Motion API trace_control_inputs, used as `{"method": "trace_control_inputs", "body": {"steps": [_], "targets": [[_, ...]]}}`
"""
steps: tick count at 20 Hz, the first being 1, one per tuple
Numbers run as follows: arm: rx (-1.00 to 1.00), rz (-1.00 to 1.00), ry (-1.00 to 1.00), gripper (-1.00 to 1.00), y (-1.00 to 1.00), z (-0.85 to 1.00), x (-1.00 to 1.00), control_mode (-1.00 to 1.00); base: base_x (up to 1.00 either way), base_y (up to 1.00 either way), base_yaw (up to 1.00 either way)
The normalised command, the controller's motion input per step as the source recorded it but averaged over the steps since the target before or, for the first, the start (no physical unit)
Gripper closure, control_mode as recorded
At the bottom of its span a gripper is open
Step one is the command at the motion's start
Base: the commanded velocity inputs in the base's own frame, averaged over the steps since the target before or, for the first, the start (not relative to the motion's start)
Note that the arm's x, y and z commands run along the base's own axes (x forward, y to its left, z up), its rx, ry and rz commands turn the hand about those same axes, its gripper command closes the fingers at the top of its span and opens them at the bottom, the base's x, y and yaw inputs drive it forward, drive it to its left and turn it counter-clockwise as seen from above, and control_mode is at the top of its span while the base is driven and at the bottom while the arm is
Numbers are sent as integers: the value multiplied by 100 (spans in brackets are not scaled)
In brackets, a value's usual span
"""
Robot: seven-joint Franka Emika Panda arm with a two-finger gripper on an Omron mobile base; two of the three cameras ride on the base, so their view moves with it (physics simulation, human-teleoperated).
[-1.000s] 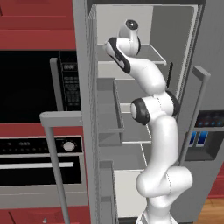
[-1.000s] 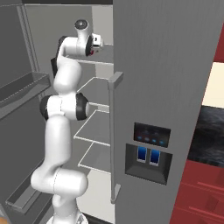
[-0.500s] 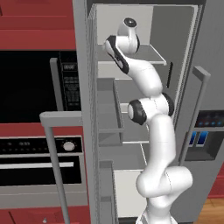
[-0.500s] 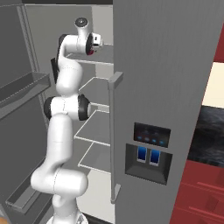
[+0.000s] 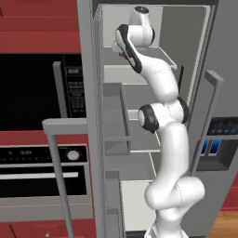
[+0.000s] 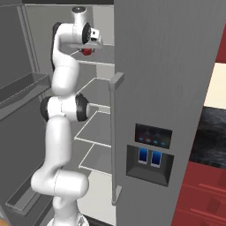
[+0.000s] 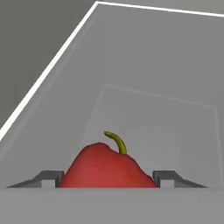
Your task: Place one bell pepper and one fish in each tupperware on the nearby counter, to pack two identical lunches.
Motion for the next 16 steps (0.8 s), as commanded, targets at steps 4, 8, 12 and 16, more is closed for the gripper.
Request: {"method": "trace_control_inputs", "body": {"steps": [4,8,12,16], "targets": [[-7,0,-58,100,-2,-100,-30,-100,0,0,0],[-9,0,-70,100,0,-100,-14,-100,0,0,0],[-5,0,-70,100,0,-100,-5,-100,0,0,0],[6,0,-31,100,-35,1,-93,-100,0,0,0]]}}
